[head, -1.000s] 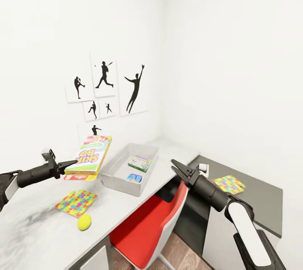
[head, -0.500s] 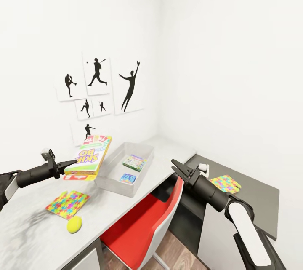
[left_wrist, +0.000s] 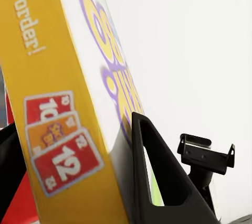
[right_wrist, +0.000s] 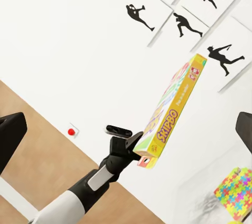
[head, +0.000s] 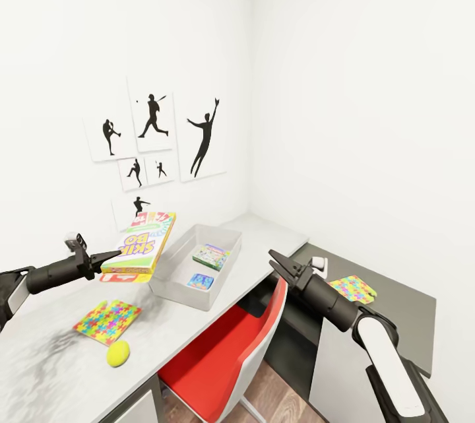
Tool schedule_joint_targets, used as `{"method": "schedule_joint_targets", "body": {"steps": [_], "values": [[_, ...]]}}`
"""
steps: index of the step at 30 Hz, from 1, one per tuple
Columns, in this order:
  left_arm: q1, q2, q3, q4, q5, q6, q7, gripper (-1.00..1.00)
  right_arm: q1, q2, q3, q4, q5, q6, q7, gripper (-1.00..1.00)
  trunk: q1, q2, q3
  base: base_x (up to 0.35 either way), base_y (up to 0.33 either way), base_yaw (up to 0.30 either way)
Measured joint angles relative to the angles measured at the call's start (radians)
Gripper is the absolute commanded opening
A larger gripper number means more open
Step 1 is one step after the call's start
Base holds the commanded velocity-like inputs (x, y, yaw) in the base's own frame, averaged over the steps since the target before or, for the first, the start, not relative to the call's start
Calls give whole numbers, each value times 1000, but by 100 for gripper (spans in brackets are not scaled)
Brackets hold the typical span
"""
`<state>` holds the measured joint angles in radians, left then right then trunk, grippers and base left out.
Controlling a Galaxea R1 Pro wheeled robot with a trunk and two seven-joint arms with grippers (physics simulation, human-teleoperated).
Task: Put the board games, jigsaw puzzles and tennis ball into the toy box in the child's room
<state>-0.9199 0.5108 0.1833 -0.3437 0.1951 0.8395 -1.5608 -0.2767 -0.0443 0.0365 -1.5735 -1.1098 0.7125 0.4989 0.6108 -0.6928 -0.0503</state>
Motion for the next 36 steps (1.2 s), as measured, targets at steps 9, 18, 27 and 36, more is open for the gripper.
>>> {"method": "schedule_joint_targets", "body": {"steps": [9,18,27,36], "values": [[0,2,1,0,0,-2,-1,-100,0,0,1,0,0,-1,0,100,-15,28,13,0,0,0],[0,0,1,0,-1,-19,2,-100,0,1,2,-1,0,-1,0,100,-16,28,15,55,-66,-120],[1,-1,0,0,-3,-20,7,-100,0,0,2,0,0,-1,0,100,-16,28,17,220,-149,-92],[0,-1,1,0,-3,-20,8,-100,0,0,3,0,0,-4,0,100,-16,28,17,235,-22,-2]]}}
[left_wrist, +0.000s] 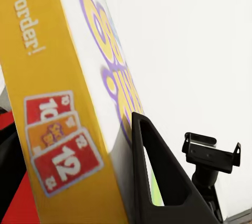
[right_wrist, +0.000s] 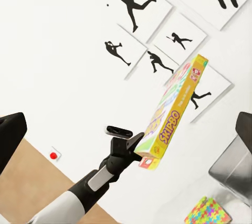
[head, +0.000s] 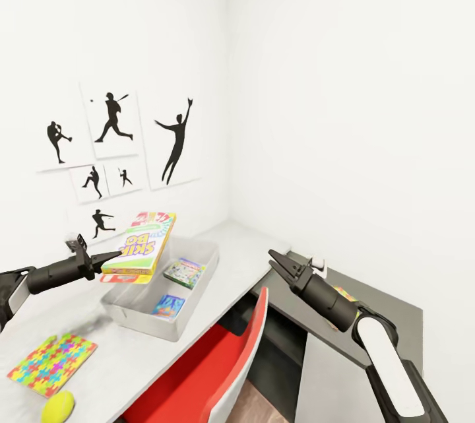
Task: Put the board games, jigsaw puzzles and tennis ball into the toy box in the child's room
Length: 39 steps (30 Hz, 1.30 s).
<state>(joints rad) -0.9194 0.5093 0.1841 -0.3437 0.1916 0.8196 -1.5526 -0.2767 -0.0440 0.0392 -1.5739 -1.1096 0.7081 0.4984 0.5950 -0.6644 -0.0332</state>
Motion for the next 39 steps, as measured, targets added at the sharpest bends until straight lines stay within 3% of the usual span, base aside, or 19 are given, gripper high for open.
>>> {"method": "schedule_joint_targets", "body": {"steps": [8,14,22,30,39], "values": [[0,0,-2,0,-1,0,1,-100,0,0,1,0,0,-2,-1,100,0,0,0,111,-76,33],[0,0,-61,0,-1,-1,1,-100,0,2,2,0,0,-2,-1,100,0,0,0,10,-153,181],[0,0,-77,0,-3,0,12,-100,0,2,0,0,3,-2,-2,100,0,0,0,94,-111,16],[-1,-16,-119,-15,-4,0,102,-100,0,0,3,0,5,-1,-1,100,0,0,0,36,-34,0],[-1,-19,-155,-52,-5,-1,106,-100,0,0,3,-1,6,-2,0,100,0,0,0,82,0,0]]}}
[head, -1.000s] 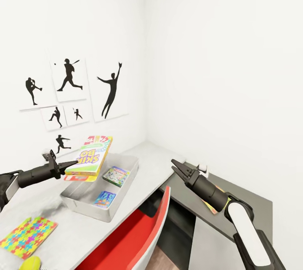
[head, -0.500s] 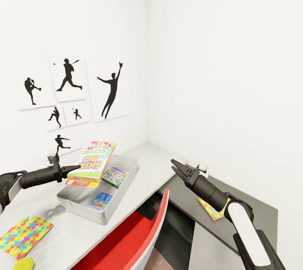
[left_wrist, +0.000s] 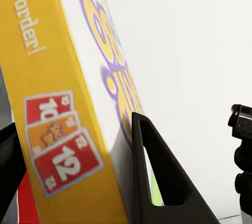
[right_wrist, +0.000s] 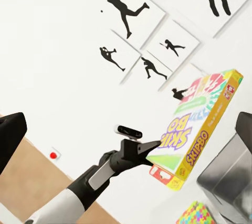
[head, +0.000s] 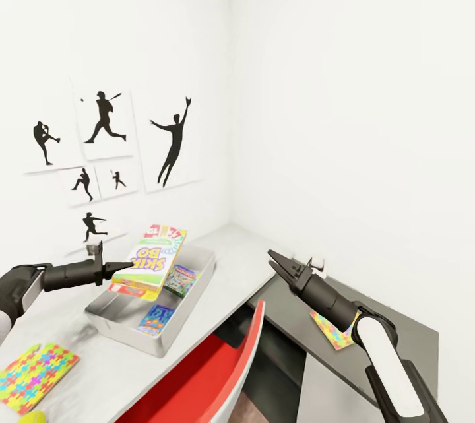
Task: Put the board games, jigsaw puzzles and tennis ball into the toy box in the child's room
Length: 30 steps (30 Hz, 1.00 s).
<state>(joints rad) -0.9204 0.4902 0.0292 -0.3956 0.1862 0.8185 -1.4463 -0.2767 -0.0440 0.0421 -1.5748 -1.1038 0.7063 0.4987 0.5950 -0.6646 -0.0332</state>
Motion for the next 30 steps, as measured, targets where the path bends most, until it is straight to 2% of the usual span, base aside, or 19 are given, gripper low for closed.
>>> {"method": "schedule_joint_targets", "body": {"steps": [13,30], "values": [[0,-1,-2,-3,0,-1,4,-100,0,0,0,0,1,0,0,100,0,0,0,100,-47,1],[0,-1,-3,-3,1,-20,7,-100,0,1,1,0,16,-1,0,100,0,0,0,92,-85,109]]}}
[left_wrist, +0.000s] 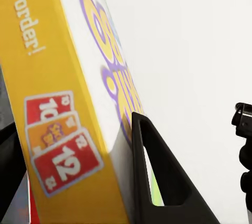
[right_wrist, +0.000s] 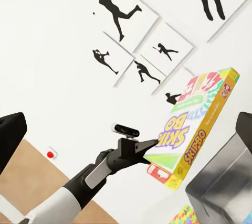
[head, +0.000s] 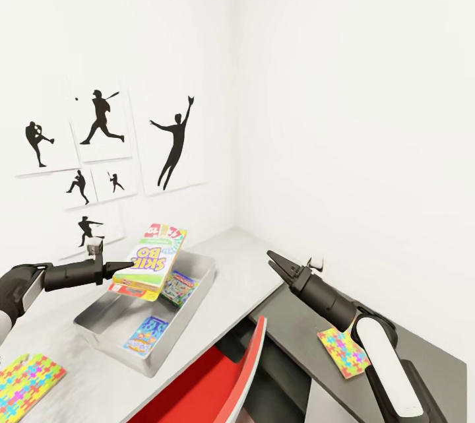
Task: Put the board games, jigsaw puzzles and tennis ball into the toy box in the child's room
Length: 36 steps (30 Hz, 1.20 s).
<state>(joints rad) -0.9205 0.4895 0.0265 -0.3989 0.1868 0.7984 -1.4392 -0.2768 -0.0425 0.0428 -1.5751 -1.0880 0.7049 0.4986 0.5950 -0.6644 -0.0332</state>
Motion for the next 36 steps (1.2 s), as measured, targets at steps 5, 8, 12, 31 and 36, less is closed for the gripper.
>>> {"method": "schedule_joint_targets", "body": {"steps": [5,8,12,31,36], "values": [[0,0,-1,0,-1,0,0,-100,0,-1,0,0,0,0,0,100,0,0,0,72,-87,124],[0,0,-1,0,-1,0,0,-100,0,-1,0,0,0,0,0,100,0,0,0,28,-16,23],[0,0,0,0,-2,0,6,-100,0,-1,0,-1,0,0,0,100,0,0,0,133,-3,56],[0,0,0,0,-2,-1,9,-100,0,-1,1,-2,0,0,1,100,0,0,0,125,-50,120],[0,0,0,0,-1,0,8,-100,0,-1,2,-1,0,0,2,100,0,0,0,59,-69,0]]}}
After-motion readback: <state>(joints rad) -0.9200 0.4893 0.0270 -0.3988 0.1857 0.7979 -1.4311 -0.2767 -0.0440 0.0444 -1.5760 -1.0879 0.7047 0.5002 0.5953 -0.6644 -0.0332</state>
